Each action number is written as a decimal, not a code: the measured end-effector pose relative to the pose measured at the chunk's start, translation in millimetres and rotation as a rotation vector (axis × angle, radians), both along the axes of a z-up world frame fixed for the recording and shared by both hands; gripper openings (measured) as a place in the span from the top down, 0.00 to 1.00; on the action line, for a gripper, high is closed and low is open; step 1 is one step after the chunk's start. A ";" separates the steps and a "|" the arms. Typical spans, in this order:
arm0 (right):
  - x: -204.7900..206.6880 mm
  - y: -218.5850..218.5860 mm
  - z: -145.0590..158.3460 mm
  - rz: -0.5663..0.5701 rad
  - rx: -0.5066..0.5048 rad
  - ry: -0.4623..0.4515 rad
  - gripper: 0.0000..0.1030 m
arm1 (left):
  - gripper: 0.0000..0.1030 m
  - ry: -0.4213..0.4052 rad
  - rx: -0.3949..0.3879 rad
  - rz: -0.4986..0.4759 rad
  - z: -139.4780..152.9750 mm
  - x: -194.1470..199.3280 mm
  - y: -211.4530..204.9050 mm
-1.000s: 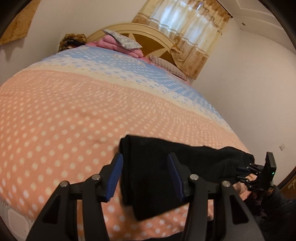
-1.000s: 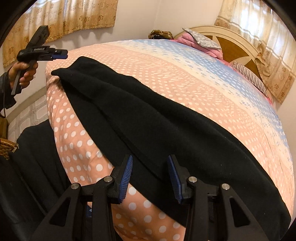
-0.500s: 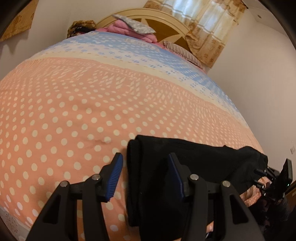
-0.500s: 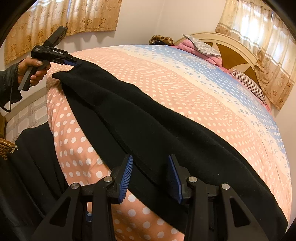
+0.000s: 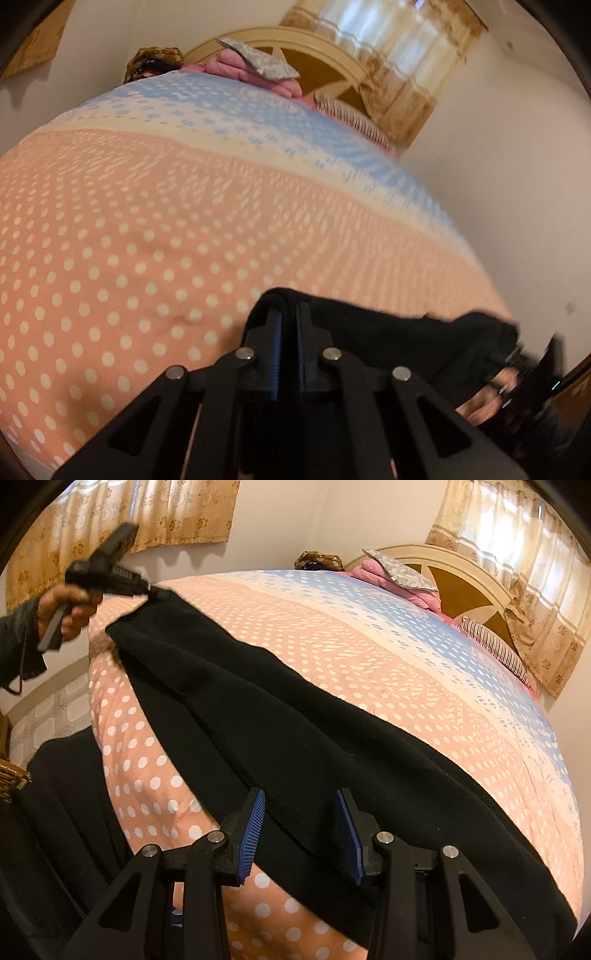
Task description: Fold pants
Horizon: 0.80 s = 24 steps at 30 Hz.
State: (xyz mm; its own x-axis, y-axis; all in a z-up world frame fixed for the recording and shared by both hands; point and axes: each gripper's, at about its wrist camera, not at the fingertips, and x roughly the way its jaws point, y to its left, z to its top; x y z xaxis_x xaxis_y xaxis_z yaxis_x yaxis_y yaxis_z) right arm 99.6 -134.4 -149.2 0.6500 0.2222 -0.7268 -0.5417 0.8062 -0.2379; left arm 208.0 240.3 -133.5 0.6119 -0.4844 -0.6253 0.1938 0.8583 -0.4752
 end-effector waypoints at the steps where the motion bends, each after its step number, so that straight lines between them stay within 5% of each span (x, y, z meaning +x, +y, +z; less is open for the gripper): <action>1: -0.9 3.3 -1.2 0.006 -0.014 -0.007 0.60 | 0.93 0.003 0.001 0.001 0.3 2.8 -0.8; 4: -1.9 10.8 -3.2 0.024 -0.025 -0.012 0.60 | 0.93 0.044 0.029 0.001 -9.9 20.0 -6.9; 8: -4.9 20.5 -8.5 0.046 -0.059 -0.025 0.60 | 0.93 0.103 -0.036 0.020 -27.1 34.7 2.7; 14: -6.2 25.5 -19.8 0.069 -0.107 -0.015 0.61 | 0.93 0.097 -0.040 0.011 -34.0 31.3 1.9; 20: -4.9 27.0 -16.8 0.062 -0.108 -0.005 0.95 | 0.93 0.084 -0.043 0.004 -32.7 30.7 3.4; 24: -12.4 21.1 -2.5 0.068 -0.069 0.019 0.97 | 0.93 0.077 -0.050 0.002 -32.0 30.4 4.3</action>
